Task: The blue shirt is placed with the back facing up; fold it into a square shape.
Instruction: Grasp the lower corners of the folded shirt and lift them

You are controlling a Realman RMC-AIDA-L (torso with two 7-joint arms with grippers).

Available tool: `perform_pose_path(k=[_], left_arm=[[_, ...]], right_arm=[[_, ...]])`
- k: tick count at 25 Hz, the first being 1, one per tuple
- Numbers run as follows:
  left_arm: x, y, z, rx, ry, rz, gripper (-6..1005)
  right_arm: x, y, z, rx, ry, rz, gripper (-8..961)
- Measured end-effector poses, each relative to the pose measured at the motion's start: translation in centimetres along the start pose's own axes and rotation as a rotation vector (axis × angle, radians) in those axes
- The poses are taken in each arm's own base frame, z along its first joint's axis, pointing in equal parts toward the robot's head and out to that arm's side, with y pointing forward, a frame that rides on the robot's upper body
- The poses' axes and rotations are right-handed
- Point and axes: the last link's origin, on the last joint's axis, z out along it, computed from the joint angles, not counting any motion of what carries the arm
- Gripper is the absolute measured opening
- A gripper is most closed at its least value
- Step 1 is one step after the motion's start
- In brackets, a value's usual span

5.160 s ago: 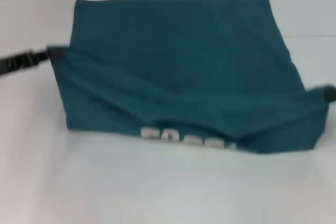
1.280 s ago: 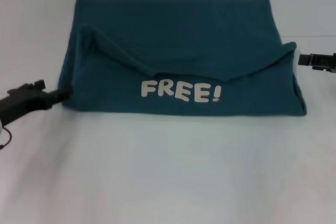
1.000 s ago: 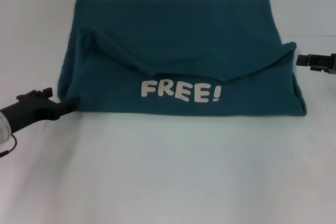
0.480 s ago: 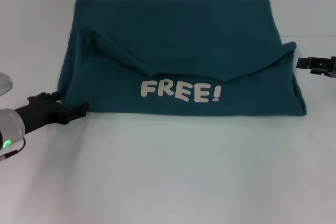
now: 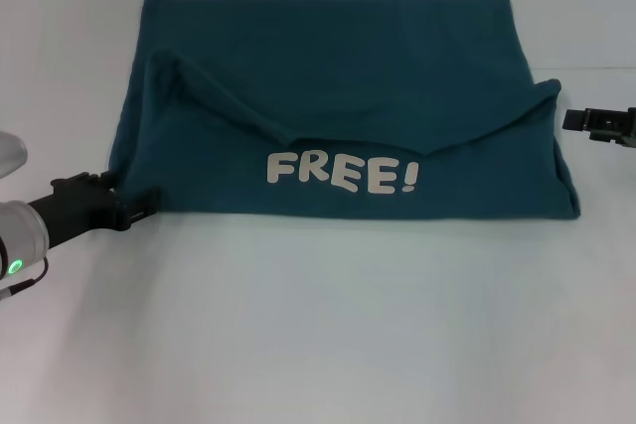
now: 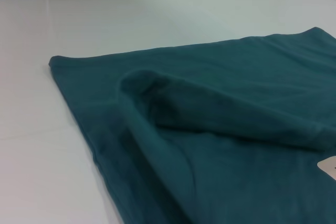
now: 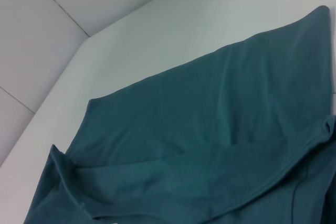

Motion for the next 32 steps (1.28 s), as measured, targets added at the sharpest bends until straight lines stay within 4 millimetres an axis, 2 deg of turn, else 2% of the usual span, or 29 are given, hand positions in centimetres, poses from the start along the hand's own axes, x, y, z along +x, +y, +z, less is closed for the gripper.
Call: perform_pose_path(k=[7,17,20,32], left_arm=[[0.0,0.1,0.2,0.003,-0.005,0.005,698],[0.1,0.1,0.2,0.002,-0.005,0.008,235],[0.2,0.2,0.3,-0.003,-0.006,0.015,16],[0.4,-0.2,0.0,0.01,0.002,0.007,7]], right_arm=[[0.0,0.0,0.0,-0.001,-0.002,0.002,613],[0.4,-0.3,-0.2,0.008,0.006,0.006,593],[0.8,-0.5,-0.1,0.022,0.033,0.0,588],[2.1,-1.2,0.4,0.088,0.099,-0.004,564]])
